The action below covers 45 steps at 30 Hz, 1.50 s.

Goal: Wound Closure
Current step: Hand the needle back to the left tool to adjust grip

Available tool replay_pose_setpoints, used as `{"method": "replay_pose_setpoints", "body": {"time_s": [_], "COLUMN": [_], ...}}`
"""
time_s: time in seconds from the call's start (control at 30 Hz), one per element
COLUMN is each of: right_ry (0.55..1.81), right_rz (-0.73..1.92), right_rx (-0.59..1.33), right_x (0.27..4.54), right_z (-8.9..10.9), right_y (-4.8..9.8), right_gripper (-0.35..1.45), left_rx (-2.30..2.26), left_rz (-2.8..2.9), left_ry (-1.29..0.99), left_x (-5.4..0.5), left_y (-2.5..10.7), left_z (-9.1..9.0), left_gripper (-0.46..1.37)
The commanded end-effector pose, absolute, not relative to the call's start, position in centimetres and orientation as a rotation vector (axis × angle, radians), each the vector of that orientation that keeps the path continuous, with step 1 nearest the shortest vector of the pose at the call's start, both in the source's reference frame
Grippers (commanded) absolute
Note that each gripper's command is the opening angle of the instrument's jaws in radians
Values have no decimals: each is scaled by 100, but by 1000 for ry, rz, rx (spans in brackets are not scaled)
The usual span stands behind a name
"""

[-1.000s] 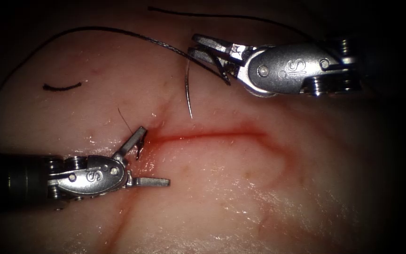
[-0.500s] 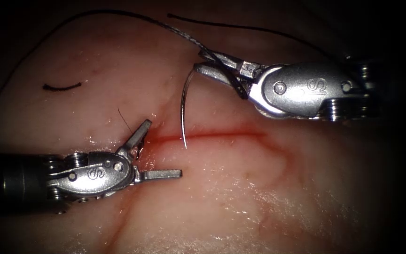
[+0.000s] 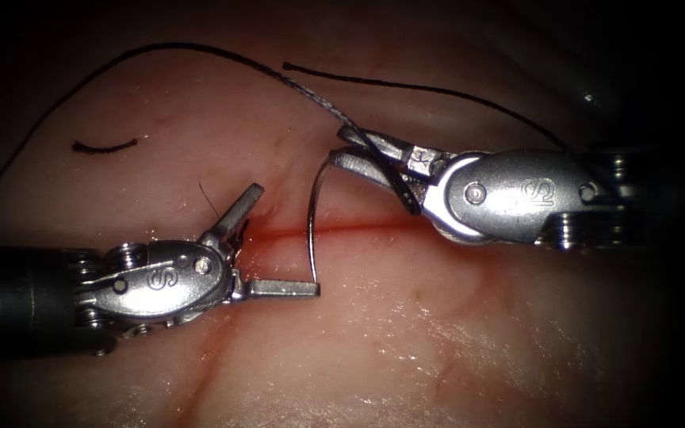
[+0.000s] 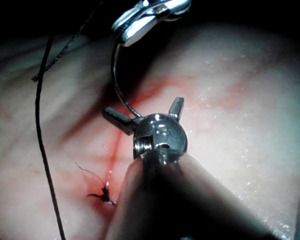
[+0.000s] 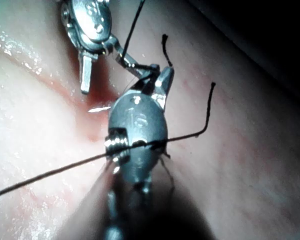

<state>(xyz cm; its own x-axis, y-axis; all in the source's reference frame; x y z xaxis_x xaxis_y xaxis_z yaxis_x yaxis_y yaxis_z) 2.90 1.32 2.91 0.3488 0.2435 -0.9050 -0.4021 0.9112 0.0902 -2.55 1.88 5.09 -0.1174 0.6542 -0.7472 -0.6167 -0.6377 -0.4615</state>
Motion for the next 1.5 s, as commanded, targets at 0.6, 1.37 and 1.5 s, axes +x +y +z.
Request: {"method": "replay_pose_setpoints", "body": {"time_s": [0.6, 1.37, 1.5], "right_ry": [1139, 1236, 1252], "right_rz": [415, 387, 388], "right_rx": [-164, -130, -135], "right_x": [296, 293, 294], "right_z": [281, 283, 288], "right_y": [114, 129, 133], "right_gripper": [-35, 40, 110], "left_rx": [-1240, -1262, -1274], "left_rz": [1873, 1669, 1562], "left_ry": [-77, -308, -422], "left_x": [-276, -259, -261], "left_y": [212, 203, 204], "left_z": [525, 527, 527], "left_gripper": [82, -35, -35]}}
